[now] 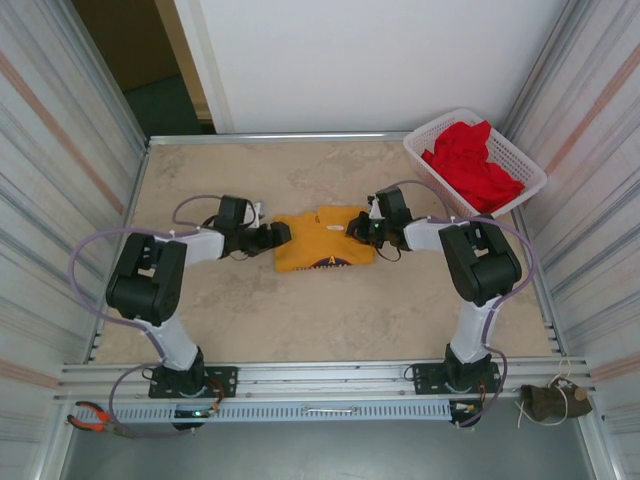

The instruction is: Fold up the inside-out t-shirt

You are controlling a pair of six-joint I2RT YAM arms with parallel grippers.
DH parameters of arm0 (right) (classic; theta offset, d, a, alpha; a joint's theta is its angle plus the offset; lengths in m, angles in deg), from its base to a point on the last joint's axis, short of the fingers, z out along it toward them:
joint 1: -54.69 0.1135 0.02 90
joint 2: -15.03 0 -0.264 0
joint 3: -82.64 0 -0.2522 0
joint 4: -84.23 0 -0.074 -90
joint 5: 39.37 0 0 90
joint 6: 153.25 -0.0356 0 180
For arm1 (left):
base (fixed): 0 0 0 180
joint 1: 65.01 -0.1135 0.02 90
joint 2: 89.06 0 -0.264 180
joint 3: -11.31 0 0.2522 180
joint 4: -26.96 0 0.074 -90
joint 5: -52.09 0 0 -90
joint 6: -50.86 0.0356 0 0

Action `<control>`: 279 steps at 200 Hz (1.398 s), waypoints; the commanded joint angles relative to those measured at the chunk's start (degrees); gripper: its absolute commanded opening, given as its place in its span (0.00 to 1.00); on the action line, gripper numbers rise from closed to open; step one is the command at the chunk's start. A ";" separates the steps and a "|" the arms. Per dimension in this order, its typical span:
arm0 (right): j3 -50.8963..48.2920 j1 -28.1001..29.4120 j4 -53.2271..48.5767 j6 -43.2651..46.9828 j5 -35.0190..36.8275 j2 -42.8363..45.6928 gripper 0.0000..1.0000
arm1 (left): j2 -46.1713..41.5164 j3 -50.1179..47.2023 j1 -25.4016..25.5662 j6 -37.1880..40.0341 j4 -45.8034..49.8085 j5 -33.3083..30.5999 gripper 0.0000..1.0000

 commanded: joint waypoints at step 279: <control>-7.02 -17.08 -38.93 15.08 43.13 45.46 0.99 | 10.03 53.77 -24.00 27.17 41.57 -17.88 0.99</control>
